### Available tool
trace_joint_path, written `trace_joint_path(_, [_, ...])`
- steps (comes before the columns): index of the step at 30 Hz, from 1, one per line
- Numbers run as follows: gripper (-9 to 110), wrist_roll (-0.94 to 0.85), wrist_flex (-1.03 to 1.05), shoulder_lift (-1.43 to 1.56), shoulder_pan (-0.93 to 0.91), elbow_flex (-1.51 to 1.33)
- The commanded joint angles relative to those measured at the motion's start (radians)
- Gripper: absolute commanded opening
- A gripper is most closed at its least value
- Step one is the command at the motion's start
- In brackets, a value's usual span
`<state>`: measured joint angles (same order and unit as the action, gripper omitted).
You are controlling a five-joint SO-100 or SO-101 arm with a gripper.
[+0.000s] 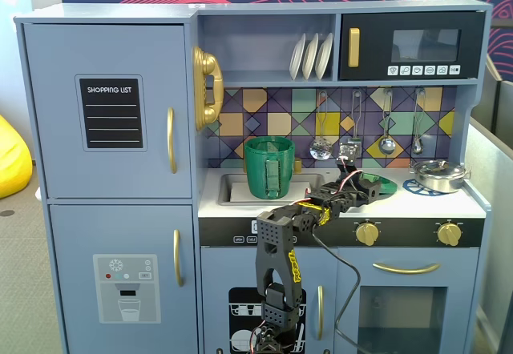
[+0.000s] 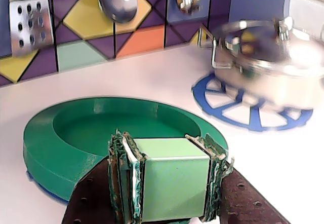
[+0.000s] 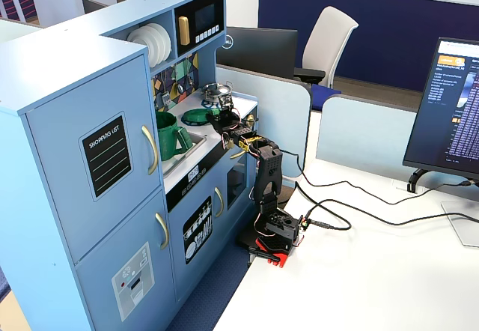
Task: Take off the lid from the green recipient and place it on the counter
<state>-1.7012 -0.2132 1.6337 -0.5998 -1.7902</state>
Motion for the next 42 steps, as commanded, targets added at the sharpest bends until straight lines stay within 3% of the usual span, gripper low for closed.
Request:
trace_joint_path(1, [0, -0.021, -0.035, -0.028, 0.021, 0.106])
trace_joint_path(3, [2, -0.025, -0.035, -0.04, 0.026, 0.118])
trace_joint_path(5, [17, -0.012, -0.029, -0.041, 0.026, 0.126])
trace_joint_path(9, [34, 0.023, -0.031, -0.023, 0.031, 0.123])
trace_joint_path(13, [44, 0.04, -0.044, 0.018, 0.037, 0.107])
trace_joint_path(19, [44, 0.008, -0.025, 0.192, 0.037, -0.031])
trace_joint_path(26, [42, -0.02, 0.187, 0.552, 0.032, -0.247])
trace_joint_path(35, [39, -0.018, 0.583, 1.031, 0.04, -0.495])
trace_joint_path(42, [21, -0.008, 1.042, 1.17, 0.14, -0.563])
